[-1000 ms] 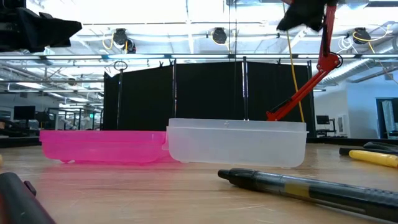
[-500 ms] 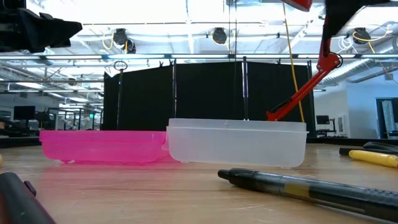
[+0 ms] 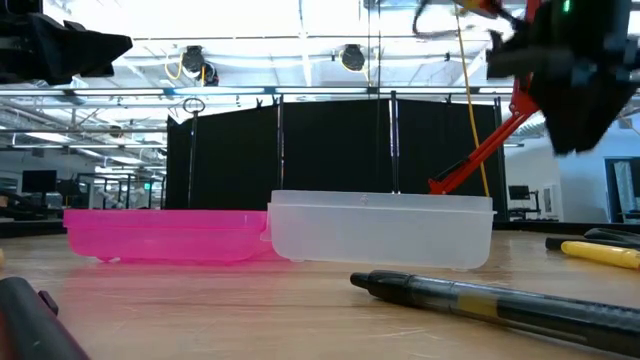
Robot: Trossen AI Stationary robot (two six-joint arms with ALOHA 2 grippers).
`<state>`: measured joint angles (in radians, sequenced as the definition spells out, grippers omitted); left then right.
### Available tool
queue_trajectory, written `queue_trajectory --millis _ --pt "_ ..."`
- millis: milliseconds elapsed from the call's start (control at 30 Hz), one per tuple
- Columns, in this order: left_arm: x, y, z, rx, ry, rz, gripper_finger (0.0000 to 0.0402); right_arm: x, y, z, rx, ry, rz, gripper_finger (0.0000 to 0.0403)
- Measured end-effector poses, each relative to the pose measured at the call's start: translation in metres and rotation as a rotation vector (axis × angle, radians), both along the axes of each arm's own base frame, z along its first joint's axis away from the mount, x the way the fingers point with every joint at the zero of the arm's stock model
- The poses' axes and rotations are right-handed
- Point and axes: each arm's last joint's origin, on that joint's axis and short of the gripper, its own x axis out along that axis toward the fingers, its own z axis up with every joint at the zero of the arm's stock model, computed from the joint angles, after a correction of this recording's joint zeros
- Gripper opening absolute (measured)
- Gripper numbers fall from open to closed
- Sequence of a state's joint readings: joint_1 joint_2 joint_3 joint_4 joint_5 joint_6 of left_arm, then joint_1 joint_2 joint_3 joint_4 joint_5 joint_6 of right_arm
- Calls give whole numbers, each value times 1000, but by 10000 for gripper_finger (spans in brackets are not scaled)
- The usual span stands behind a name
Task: Pick & place school supplies into a supply box
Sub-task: Put the black scissors into the pink box
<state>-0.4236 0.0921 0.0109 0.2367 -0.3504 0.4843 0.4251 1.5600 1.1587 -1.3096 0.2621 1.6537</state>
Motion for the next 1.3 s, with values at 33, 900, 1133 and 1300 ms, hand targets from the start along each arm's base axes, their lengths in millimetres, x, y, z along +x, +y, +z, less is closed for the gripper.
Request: queue_trajectory --millis 33,900,1133,1300 --pt "0 0 0 0 0 0 35 -1 -3 -6 -2 2 -5 153" --pt "1 2 -5 -30 54 66 35 6 2 -45 268 -174 -127 156" --pt "1 2 -5 -29 54 65 35 3 4 -45 247 -162 -146 155" --pt "1 2 -5 -30 54 66 35 2 2 -47 229 -166 -146 155"
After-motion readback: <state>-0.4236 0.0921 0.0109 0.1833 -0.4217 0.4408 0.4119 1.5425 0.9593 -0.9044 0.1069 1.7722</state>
